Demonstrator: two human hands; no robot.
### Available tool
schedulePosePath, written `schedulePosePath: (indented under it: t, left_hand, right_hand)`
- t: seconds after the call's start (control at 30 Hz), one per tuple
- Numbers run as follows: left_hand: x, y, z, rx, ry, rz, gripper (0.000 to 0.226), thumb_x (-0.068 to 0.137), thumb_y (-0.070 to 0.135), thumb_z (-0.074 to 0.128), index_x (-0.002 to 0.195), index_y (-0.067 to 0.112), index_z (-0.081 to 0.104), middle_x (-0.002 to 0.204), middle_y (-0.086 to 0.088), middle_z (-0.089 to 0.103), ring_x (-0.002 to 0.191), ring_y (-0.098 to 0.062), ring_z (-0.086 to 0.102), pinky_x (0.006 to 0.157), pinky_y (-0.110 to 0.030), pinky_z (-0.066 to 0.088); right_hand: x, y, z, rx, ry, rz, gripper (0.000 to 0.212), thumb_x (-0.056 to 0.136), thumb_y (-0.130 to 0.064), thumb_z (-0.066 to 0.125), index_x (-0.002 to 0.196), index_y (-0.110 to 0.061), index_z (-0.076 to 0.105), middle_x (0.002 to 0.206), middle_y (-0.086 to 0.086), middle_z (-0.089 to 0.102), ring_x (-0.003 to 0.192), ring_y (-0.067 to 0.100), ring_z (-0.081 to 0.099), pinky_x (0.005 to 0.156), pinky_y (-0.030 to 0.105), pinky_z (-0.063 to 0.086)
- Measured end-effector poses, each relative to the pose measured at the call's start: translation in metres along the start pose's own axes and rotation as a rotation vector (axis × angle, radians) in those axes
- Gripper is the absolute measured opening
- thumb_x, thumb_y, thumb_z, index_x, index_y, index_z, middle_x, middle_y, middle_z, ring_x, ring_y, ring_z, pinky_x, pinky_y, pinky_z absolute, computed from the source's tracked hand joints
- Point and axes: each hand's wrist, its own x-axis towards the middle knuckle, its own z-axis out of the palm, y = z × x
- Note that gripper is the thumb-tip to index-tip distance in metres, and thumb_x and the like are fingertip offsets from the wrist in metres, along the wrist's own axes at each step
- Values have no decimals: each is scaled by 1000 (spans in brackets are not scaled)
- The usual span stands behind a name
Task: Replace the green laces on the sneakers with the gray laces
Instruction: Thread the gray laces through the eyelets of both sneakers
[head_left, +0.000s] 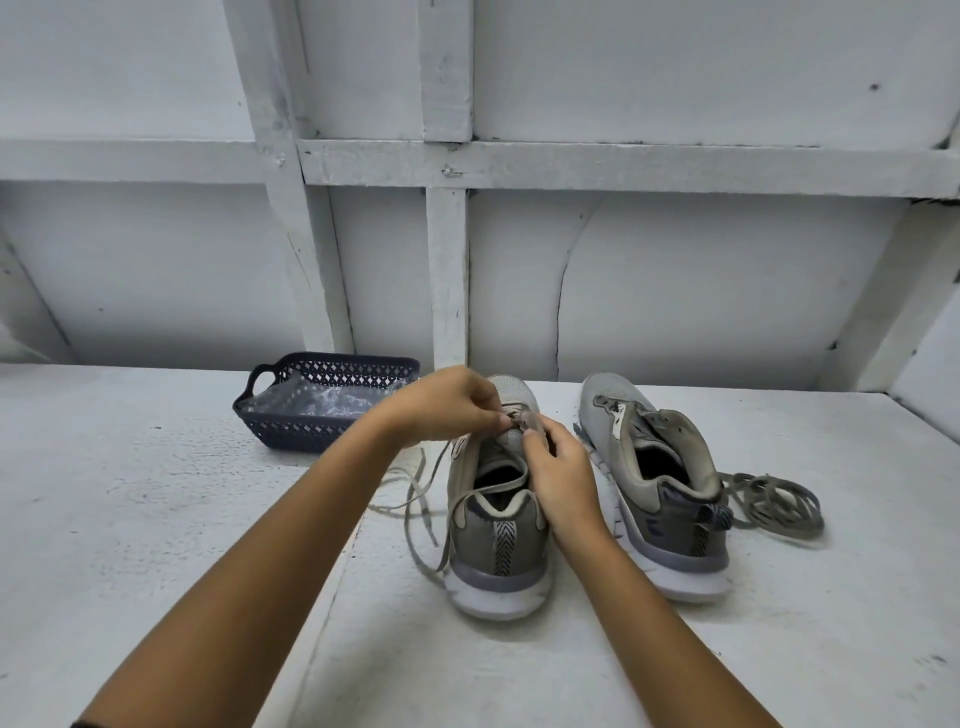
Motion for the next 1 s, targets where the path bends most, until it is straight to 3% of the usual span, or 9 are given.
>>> schedulePosePath:
  t: [0.07,0.2,0.3,0.5,0.67,0.8,0.9,1.0]
  left_hand:
    - [-4,-3,-2,-31,-30,-2,18,87,27,65,83,11,70,74,0,63,69,-10,53,68,-26,41]
    - [-8,-1,1,-109,-23,-7,20,87,26,66,85,7,71,71,2,61,66,-8,50,65,-23,39]
    - [-10,2,1,-110,0,-28,23,88,31,63,81,10,70,68,1,57,61,-9,45,56,-21,33]
    - [-19,2,3,-80,14,-36,25,90,36,59,71,20,63,62,6,50,58,-6,43,57,-22,33]
    - [-24,4,9,-35,-5,19,18,93,30,55,83,17,63,68,5,54,60,-5,45,54,-13,35]
    - [-25,2,7,-32,14,9,20,93,29,55,84,15,67,75,-2,62,67,-9,50,65,-24,40]
    - [-28,1,10,44,-42,6,26,94,30,52,88,9,67,76,-6,65,67,-12,53,70,-31,46]
    - [-30,4,16,88,-28,14,27,94,29,50,90,8,66,68,2,59,67,-15,53,70,-36,47]
  right_hand:
    - [0,0,1,-17,-16,5,36,95,-17,47,129,-11,56,126,2,59,119,14,53,103,33,41]
    - [0,-3,0,-8,-45,1,41,96,-12,43,136,-12,49,137,-1,51,128,11,45,108,26,34]
    - [-1,-5,-2,5,-80,-8,41,97,-9,42,137,-11,47,137,-1,51,127,9,45,103,19,33]
    - [0,-7,-2,-46,-58,-68,35,96,-10,47,130,-14,53,119,-7,54,109,3,48,85,8,32]
    - [3,-6,-3,-61,-56,-64,33,93,-8,49,125,-14,57,116,-7,57,108,5,50,90,14,35]
    - [7,-7,-4,-127,-96,-31,32,95,-14,49,125,-10,57,113,-7,62,108,11,54,92,20,39]
    - [17,-12,-10,-92,-141,55,37,99,-30,43,102,0,65,83,-1,69,86,19,60,82,32,45]
    - [39,-18,-17,-182,-144,151,39,97,-32,46,88,-3,70,90,14,69,88,24,62,88,42,51]
